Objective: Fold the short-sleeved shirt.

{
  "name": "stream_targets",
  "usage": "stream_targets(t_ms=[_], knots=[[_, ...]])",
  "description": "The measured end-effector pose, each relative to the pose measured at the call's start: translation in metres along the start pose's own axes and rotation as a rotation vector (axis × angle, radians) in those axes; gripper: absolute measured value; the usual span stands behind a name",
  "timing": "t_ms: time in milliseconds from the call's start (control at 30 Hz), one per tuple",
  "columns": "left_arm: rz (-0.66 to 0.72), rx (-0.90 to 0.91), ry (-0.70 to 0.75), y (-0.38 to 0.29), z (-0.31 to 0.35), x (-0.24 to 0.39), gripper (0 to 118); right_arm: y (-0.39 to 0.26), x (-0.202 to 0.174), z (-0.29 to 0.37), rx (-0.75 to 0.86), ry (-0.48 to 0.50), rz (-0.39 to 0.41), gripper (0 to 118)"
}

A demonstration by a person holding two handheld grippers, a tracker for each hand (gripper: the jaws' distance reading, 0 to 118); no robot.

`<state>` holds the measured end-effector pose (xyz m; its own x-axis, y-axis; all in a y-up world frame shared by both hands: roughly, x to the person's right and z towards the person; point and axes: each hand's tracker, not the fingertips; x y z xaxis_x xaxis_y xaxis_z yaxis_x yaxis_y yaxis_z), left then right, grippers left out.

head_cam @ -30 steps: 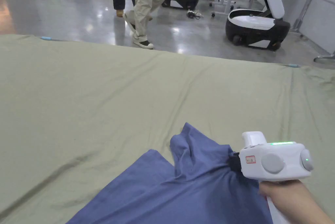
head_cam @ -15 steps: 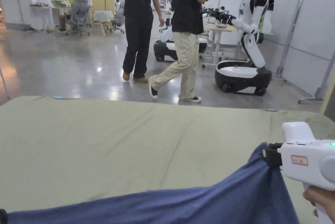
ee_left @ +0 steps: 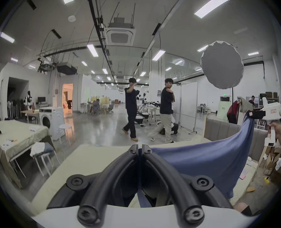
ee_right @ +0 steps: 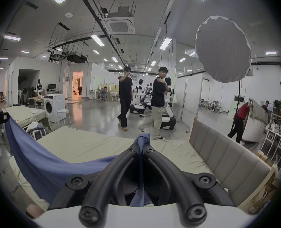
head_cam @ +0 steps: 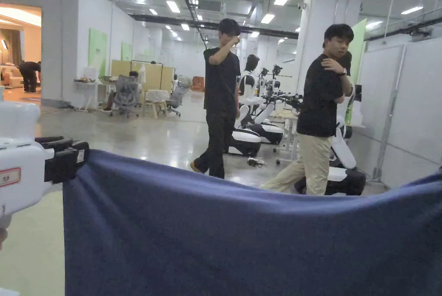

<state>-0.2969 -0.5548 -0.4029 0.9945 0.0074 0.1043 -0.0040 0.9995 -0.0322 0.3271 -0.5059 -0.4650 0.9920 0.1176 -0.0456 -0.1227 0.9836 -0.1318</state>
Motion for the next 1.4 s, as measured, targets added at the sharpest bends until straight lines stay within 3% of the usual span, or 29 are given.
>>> stream_targets(t_ms=[67, 300, 567, 767, 900, 1167, 1400], knots=[[-0.032, 0.001, 0.018, 0.014, -0.004, 0.000, 0, 0.009, -0.001, 0.008, 0.023, -0.002, 0.024, 5], [0.014, 0.011, 0.048, 0.042, -0.035, -0.007, 0, 0.021, -0.005, -0.008, 0.049, 0.016, -0.007, 5], [-0.054, -0.002, 0.107, 0.084, -0.109, -0.011, 0, 0.057, -0.008, -0.081, 0.067, 0.048, -0.068, 5], [-0.010, 0.031, 0.161, 0.107, -0.176, -0.025, 0, 0.104, -0.011, -0.148, 0.110, 0.014, -0.054, 5], [-0.036, 0.041, 0.198, 0.116, -0.231, -0.033, 0, 0.128, -0.021, -0.197, 0.155, -0.022, 0.001, 5], [-0.109, 0.042, 0.228, 0.102, -0.326, -0.038, 0, 0.134, -0.019, -0.320, 0.150, -0.051, -0.019, 5], [-0.090, 0.010, 0.221, 0.056, -0.384, -0.038, 0, 0.081, -0.024, -0.369, 0.122, -0.064, -0.040, 5]])
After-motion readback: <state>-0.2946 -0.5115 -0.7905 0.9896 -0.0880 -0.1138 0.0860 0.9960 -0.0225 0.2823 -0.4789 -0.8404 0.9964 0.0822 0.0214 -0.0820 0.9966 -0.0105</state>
